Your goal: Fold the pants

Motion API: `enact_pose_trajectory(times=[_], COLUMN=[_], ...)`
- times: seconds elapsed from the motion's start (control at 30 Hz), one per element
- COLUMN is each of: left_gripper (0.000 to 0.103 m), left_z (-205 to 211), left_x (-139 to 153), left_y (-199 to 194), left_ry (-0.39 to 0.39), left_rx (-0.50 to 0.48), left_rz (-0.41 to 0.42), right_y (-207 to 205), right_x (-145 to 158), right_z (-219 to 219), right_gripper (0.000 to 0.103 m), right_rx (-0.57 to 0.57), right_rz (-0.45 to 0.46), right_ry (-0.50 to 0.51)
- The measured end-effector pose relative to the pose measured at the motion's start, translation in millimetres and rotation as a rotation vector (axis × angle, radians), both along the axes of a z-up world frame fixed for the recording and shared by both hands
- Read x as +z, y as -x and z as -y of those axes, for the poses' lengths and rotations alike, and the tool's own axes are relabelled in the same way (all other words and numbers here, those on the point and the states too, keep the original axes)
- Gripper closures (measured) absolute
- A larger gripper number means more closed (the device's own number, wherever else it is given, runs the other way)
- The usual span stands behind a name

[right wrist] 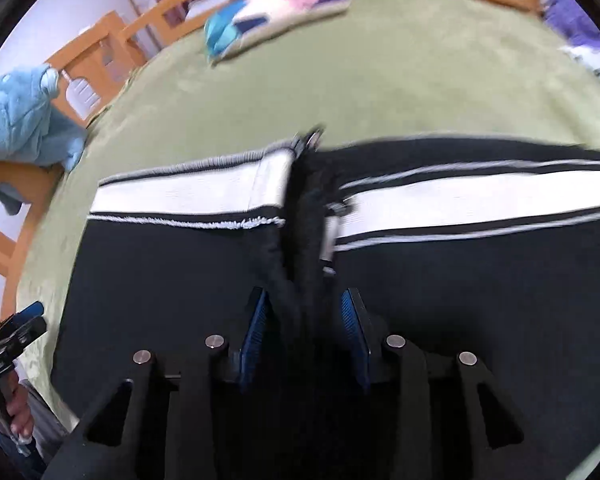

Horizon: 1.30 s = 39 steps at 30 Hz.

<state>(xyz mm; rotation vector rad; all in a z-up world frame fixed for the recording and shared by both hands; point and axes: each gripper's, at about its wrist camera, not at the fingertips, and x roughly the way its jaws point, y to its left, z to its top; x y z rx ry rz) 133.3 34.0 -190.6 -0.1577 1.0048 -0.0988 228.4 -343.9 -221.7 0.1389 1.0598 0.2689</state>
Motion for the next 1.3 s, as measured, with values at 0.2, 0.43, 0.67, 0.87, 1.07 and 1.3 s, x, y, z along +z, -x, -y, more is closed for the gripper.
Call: enact_pose_trajectory(times=[0.2, 0.43, 0.67, 0.87, 1.07, 1.3], left_gripper=[0.03, 0.034, 0.05, 0.046, 0.06, 0.093], left_z=[2.9, 9.5, 27.4, 25.9, 38.5, 30.9], left_x=[-22.0, -43.5, -46.3, -50.6, -50.5, -10.0], left_y=[-37.6, -55.4, -74.2, -83.0, -91.1, -73.6], left_ry=[0.077, 0.119, 0.095, 0.128, 0.094, 0.146], left_rx=[-0.027, -0.019, -0.058, -0.06, -0.068, -0.085], left_rz=[-0.077, -0.087, -0.107, -0.114, -0.107, -0.015], right_y=[55.4, 103.3, 107.1, 70.7, 43.0, 49.1], right_x=[54.7, 41.6, 0.7, -30.5, -46.2, -6.5], right_z=[92.9, 226.0, 292.1, 302.4, 313.9, 288.0], right_gripper=[0.035, 0.034, 0.034, 0.034, 0.036, 0.077], right_rx=[-0.187, -0.448, -0.578, -0.574, -0.608, -0.597], right_rz=[0.151, 0.1, 0.067, 0.064, 0.109, 0.196], right_ry=[0.162, 0.205, -0.005, -0.134, -0.203, -0.169])
